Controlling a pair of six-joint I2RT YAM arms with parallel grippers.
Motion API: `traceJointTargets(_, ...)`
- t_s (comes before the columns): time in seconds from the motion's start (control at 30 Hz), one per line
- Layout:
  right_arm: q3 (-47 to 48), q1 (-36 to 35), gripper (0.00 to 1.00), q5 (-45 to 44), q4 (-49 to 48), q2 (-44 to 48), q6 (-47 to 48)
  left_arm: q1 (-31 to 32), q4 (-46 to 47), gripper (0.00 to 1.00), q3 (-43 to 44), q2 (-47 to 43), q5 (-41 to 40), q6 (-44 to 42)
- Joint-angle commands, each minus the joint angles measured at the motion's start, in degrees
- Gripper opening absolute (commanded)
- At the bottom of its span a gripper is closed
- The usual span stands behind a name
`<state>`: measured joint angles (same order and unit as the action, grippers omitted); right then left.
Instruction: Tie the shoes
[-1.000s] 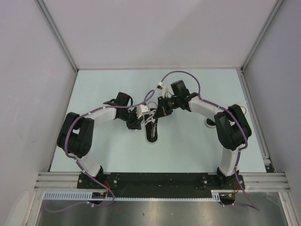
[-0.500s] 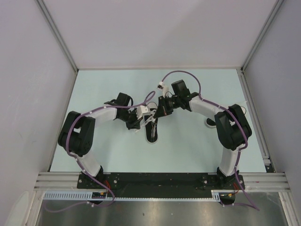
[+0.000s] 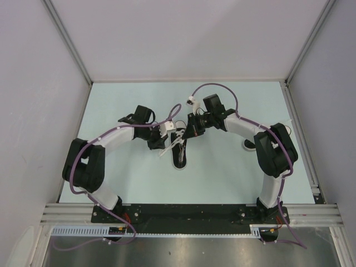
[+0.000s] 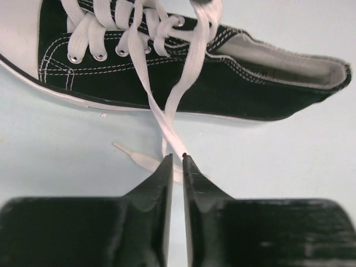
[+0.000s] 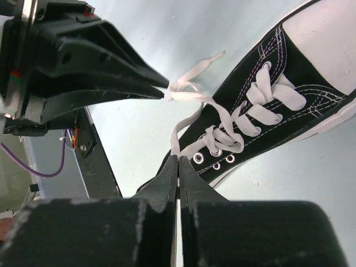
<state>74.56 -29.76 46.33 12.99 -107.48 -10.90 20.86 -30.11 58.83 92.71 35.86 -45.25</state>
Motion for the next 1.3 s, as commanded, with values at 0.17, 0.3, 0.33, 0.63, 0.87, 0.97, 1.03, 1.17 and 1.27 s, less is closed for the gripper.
traceJointTargets(0.17,0.1,0.6,0.0,0.3,-1.7,0.3,-0.1,-2.6,4.1,0.33,2.6,3.1,-7.2,4.0)
traceJointTargets(0.3,0.1,0.7,0.0,0.3,-1.8,-0.2,-0.1,-1.9,5.2,0.41,1.7,3.9,-7.5,5.9)
traceJointTargets(0.33,0.1,0.8,0.0,0.3,-1.8,-0.3,0.0,-1.5,5.6,0.42,1.6,4.0,-7.7,6.1)
traceJointTargets(0.63,0.1,0.7,0.0,0.3,-2.6,-1.0,-0.5,-0.3,8.4,0.41,1.3,6.5,-9.5,9.5)
traceJointTargets(0.87,0.1,0.7,0.0,0.3,-2.7,-1.1,-0.5,1.5,9.5,0.39,0.3,8.0,-13.2,10.0)
traceJointTargets(0.97,0.1,0.7,0.0,0.3,-2.6,-1.1,-0.5,1.6,9.8,0.33,-0.1,8.8,-15.3,11.4)
traceJointTargets(1.03,0.1,0.7,0.0,0.3,-2.6,-1.2,-0.5,1.6,10.0,0.25,0.1,9.0,-16.6,11.9)
traceJointTargets(1.17,0.1,0.6,0.0,0.1,-2.6,-1.4,-0.3,1.6,9.8,0.01,0.8,8.5,-17.3,11.9)
traceJointTargets(1.27,0.1,0.8,0.0,-0.3,-2.2,-1.5,0.7,1.0,9.4,0.0,2.1,5.3,-15.0,12.3)
